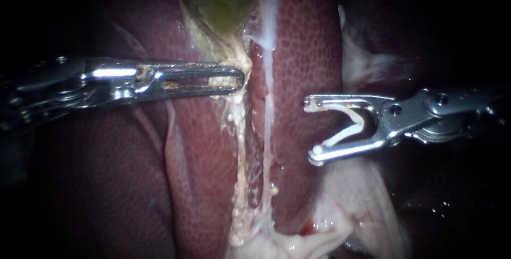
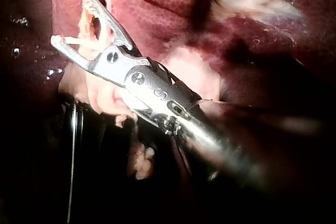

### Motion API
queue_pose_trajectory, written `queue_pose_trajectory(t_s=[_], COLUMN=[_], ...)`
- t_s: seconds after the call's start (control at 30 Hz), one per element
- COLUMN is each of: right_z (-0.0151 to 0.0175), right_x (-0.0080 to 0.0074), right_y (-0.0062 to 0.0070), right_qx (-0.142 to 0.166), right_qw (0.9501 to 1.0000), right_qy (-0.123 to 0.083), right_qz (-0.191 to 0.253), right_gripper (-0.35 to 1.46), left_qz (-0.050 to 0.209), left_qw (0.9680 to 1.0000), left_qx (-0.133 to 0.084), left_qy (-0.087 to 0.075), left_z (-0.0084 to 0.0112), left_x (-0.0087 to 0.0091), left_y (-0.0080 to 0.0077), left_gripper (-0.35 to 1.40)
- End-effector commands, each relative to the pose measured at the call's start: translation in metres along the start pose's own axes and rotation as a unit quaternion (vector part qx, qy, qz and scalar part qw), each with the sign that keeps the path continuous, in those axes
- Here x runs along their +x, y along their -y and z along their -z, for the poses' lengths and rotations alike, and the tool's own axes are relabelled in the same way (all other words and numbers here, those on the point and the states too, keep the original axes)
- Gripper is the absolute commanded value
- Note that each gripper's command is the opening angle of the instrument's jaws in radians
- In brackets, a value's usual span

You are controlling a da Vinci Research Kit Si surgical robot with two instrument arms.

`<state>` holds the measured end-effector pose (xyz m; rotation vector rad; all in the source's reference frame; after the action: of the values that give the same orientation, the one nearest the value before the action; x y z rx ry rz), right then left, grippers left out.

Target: Clipping first clip left tube

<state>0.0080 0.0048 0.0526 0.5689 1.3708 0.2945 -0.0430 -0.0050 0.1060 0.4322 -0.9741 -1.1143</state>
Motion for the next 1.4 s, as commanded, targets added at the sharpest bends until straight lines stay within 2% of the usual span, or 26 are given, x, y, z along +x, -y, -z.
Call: queue_pose_trajectory(t_s=[0.03,0.27,0.33,0.43,0.63,0.73,1.03,1.2,1.4], right_z=[0.0,0.0,0.0,0.0,0.0,0.0,-0.0009,-0.0033,-0.0077], right_x=[0.0,-0.0001,-0.0001,-0.0001,-0.0001,-0.0001,-0.0005,-0.0022,-0.0054], right_y=[0.0,0.0,0.0,0.0,0.0,0.0,0.0,-0.0003,-0.0012], right_qx=[0.0,0.0,0.0,0.0,0.0,0.0,-0.004,0.003,0.01], right_qw=[1.0,1.0,1.0,1.0,1.0,1.0,1.0,1.0,0.9999], right_qy=[0.0,0.0,0.0,0.0,0.0,0.0,-0.002,-0.007,0.001], right_qz=[0.0,0.0,0.0,0.0,0.0,0.0,0.002,0.007,0.001], right_gripper=[0.6,0.6,0.6,0.6,0.6,0.6,0.6,0.6,0.6], left_qz=[0.0,0.001,0.003,0.006,0.018,0.016,0.016,0.016,0.016], left_qw=[1.0,1.0,1.0,1.0,0.9998,0.9997,0.9997,0.9997,0.9997], left_qx=[0.0,0.003,0.006,-0.001,-0.006,-0.007,-0.007,-0.007,-0.008], left_qy=[0.0,-0.002,-0.004,-0.003,0.011,0.017,0.017,0.017,0.017], left_z=[0.0,0.001,0.0018,0.0033,0.0066,0.0075,0.0078,0.0079,0.0077], left_x=[0.0,-0.0006,-0.0013,-0.0026,-0.0052,-0.0061,-0.0062,-0.0061,-0.0059], left_y=[0.0,0.0001,0.0,-0.0001,0.0001,0.0004,0.0005,0.0005,0.0005], left_gripper=[-0.35,-0.35,-0.35,-0.35,-0.35,-0.35,-0.35,-0.35,-0.35])
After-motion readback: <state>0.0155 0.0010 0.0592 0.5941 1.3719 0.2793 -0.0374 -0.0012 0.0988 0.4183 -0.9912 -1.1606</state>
